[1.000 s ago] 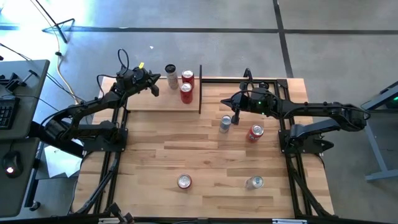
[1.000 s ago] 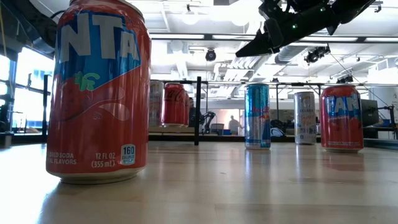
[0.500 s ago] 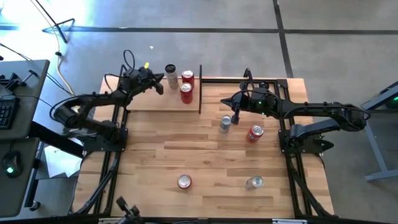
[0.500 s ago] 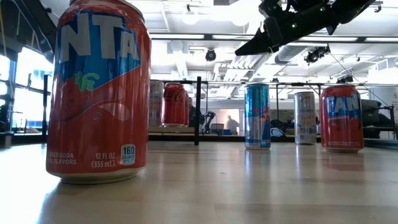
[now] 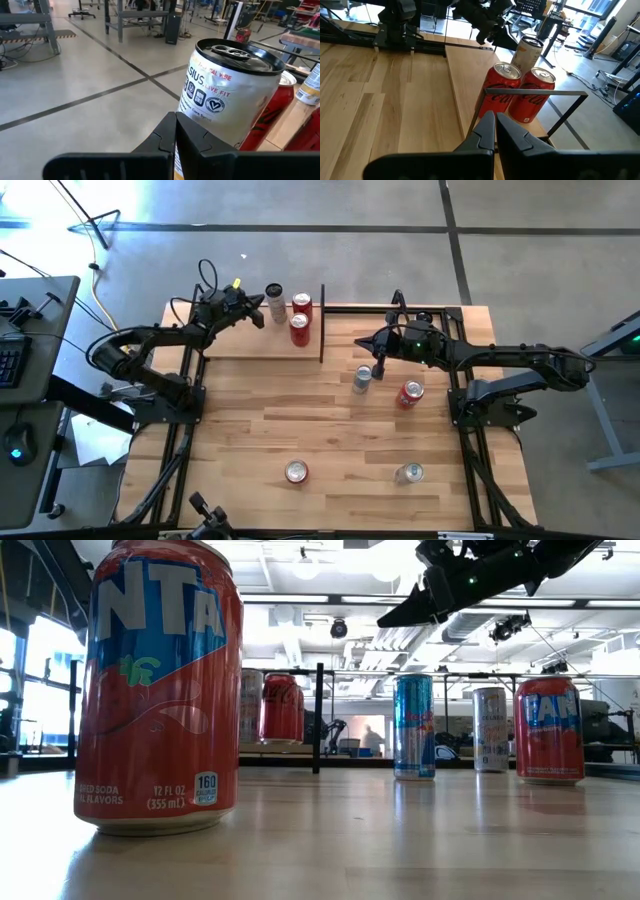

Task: Place canned beverage on shelf
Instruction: Put the bottom white yellow soda can on the shelf, then put the white yellow soda can aligned with the other white yellow soda can on the shelf

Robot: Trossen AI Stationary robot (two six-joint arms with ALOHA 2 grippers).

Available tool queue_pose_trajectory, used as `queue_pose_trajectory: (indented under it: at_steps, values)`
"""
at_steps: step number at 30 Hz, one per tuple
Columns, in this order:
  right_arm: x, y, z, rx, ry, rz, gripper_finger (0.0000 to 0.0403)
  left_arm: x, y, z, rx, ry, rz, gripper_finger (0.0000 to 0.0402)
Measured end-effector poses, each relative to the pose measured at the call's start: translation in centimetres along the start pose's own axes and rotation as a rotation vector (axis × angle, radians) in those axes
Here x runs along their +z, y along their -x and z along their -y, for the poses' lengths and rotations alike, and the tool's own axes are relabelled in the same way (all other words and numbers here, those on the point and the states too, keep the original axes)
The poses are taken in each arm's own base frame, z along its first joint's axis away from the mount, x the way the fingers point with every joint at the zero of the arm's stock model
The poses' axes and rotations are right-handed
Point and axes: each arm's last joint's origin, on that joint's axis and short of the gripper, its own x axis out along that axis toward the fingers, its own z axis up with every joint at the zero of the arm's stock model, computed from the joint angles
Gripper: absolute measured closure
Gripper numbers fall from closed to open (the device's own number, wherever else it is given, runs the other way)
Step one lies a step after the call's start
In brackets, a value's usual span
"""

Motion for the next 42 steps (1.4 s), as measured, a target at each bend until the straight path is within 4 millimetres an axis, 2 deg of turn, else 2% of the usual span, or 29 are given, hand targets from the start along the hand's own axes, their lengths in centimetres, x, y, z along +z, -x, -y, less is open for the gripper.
queue_pose_trajectory:
  at_steps: [10, 34, 42]
  values:
    - [0.0, 0.0, 0.0, 0.000, 0.001, 0.000, 0.0403, 1.3, -0.5, 0.1, -0.024, -0.010, 0.038, 0.0401]
    - [0.0, 0.0, 0.0, 0.000, -0.002, 0.000, 0.0403, 1.5, -0.5, 0.0, -0.071, -0.085, 0.045, 0.0401]
    - [0.0, 0.0, 0.1, -0.035, 0.007, -0.009, 0.0403, 3.0, 0.9, -1.4, -0.014, -0.101, 0.094, 0.0401]
